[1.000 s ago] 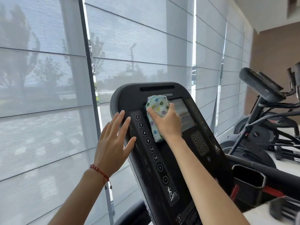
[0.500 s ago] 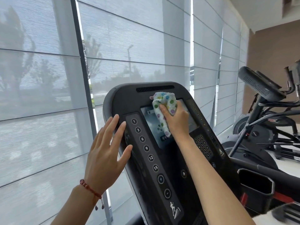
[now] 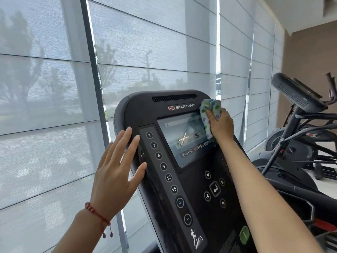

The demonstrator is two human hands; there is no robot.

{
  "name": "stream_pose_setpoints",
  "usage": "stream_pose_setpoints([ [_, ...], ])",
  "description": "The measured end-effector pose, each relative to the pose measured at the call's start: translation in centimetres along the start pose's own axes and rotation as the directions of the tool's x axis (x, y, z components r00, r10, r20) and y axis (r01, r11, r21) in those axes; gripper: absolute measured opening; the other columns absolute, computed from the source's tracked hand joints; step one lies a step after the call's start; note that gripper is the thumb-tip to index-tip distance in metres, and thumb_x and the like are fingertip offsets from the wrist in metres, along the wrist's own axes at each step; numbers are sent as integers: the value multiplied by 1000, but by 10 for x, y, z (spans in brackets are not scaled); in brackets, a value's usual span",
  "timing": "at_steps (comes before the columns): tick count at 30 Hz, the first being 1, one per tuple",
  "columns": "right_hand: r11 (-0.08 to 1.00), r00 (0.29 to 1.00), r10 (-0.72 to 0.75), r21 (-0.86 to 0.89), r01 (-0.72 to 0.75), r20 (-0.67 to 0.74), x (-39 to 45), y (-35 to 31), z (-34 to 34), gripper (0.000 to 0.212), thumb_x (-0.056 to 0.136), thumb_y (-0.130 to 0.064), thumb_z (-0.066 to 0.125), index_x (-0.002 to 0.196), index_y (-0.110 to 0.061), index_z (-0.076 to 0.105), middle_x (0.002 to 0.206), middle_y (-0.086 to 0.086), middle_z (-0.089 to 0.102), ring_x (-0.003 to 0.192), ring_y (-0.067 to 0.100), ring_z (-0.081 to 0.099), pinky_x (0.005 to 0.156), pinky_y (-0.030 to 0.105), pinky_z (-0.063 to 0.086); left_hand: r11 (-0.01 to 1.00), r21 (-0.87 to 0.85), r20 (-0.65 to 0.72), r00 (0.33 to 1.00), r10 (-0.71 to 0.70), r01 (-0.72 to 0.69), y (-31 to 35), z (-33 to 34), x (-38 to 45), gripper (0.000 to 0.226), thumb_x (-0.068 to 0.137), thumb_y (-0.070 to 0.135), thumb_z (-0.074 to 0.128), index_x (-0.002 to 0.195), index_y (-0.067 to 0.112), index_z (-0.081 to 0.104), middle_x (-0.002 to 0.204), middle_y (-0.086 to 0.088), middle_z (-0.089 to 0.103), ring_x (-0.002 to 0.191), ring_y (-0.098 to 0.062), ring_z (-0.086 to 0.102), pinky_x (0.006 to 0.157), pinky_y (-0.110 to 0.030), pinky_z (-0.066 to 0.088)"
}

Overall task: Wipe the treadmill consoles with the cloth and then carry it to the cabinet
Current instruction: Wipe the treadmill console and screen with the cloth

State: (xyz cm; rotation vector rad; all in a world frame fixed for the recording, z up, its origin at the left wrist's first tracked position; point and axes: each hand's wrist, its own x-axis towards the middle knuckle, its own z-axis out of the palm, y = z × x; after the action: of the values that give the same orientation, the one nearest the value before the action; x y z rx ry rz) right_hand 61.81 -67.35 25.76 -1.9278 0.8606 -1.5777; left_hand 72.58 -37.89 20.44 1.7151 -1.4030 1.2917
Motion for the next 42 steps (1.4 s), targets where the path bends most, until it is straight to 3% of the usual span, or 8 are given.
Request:
stream_pose_setpoints([
  [8,994,997,-81,77,80,10,-53,-22,3,40,87,-44,54,98,-5,58,96,10,64,84,23,59,67,23,36,999,-38,-3,1000,-16,16,2,2,-1,55,96,40,33,137,5,37,147,-12,31,137,-25,26,107,-42,28],
  [12,967,970,-231,129,220,72,-95,-44,3,38,86,-42,57,100,-6,59,93,5,63,77,11,54,57,4,33,999,-38,-10,1000,-29,28,3,4,-1,55,96,39,34,137,3,38,147,-13,31,138,-25,25,110,-41,26],
  [15,926,925,-365,144,349,102,-121,-52,1,46,84,-49,54,100,-7,59,91,4,63,75,8,53,58,13,36,999,-40,-21,999,-32,31,5,5,-2,55,97,39,32,137,2,38,147,-14,32,138,-26,26,110,-43,27],
  [18,910,904,-406,153,386,136,-119,-48,-2,50,82,-52,46,102,-8,59,92,1,62,75,7,52,61,18,38,999,-34,-30,999,-38,37,5,5,-2,54,96,37,34,136,1,40,147,-15,32,137,-27,27,107,-47,30],
  [23,947,944,-314,111,303,105,-80,-15,-6,41,87,-43,55,101,-5,58,94,10,64,81,21,61,67,25,41,998,-42,-19,999,-48,47,6,4,0,54,91,31,40,135,-1,41,146,-16,32,136,-28,28,104,-52,33],
  [29,991,992,-126,54,124,20,-37,25,-13,40,88,-45,52,98,-6,57,93,9,62,81,22,56,69,27,38,998,-45,-11,999,-49,49,6,4,-2,55,94,35,36,136,0,39,148,-15,30,137,-26,26,105,-50,31],
  [32,999,999,-40,8,40,-4,-18,45,-20,44,90,-46,49,101,-4,56,99,15,64,90,30,59,71,29,37,997,-63,-10,999,-53,53,5,6,-2,56,95,37,34,137,1,38,148,-14,30,138,-25,25,106,-47,29],
  [42,999,999,-11,-39,13,49,-45,26,-20,43,90,-46,48,99,-6,57,98,14,65,90,29,59,71,28,37,994,-93,-14,998,-61,59,7,7,-2,55,90,31,42,135,-1,40,147,-15,32,138,-25,26,99,-50,39],
])
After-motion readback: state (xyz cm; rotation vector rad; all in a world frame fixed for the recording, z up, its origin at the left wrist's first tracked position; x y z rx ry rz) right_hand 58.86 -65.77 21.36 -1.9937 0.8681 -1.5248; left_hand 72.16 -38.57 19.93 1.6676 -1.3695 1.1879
